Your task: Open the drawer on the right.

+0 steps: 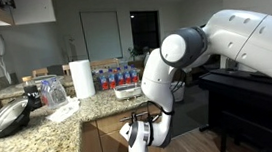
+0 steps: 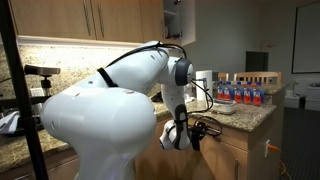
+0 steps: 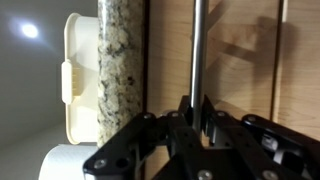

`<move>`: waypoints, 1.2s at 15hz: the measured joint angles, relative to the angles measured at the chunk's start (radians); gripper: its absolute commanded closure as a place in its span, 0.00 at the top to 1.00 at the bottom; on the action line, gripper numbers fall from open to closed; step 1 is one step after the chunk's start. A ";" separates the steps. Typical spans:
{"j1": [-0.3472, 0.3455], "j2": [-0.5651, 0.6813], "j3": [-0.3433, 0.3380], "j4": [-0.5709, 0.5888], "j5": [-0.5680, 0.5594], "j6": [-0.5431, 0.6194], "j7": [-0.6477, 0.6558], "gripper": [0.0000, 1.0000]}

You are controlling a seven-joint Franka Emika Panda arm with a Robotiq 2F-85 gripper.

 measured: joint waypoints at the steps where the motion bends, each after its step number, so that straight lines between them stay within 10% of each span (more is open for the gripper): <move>1: 0.000 -0.001 0.000 -0.001 0.000 0.001 -0.001 0.08; 18: 0.000 -0.002 0.030 0.003 0.070 -0.019 -0.014 0.08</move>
